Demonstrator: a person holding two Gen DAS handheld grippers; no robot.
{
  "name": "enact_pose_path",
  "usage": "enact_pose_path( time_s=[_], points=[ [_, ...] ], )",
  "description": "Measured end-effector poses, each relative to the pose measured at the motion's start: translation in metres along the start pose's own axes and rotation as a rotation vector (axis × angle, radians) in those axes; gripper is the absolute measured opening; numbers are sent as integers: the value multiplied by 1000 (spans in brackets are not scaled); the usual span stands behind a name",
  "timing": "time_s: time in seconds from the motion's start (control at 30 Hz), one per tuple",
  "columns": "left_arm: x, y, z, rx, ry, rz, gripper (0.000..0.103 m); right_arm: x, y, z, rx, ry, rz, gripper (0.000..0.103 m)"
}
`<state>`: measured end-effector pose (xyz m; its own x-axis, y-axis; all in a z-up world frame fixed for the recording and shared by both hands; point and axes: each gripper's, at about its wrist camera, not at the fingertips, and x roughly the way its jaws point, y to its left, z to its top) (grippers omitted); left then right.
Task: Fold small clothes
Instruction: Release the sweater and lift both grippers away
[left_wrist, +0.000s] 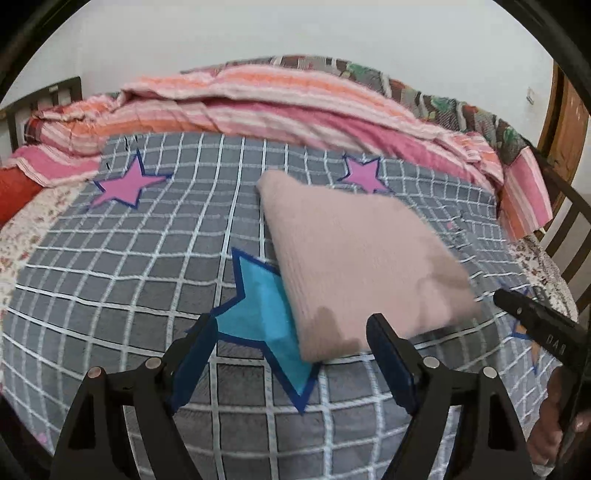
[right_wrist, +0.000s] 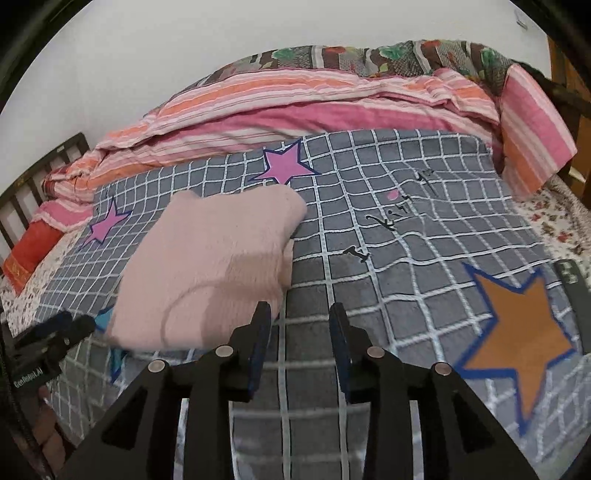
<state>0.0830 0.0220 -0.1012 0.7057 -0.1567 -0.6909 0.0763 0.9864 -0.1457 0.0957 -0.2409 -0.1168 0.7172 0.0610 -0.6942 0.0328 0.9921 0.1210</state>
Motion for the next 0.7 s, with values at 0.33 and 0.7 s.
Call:
enact_pose_path(
  time_s=[0.33,0.7],
  points=[
    [-71,-22,11,36,-73,50,86,-68,9,-2,-29,-14,-41,87],
    [-99,-31,6,60,-101,72,86,-101,11,-13,-58,-54,-85,96]
  ],
)
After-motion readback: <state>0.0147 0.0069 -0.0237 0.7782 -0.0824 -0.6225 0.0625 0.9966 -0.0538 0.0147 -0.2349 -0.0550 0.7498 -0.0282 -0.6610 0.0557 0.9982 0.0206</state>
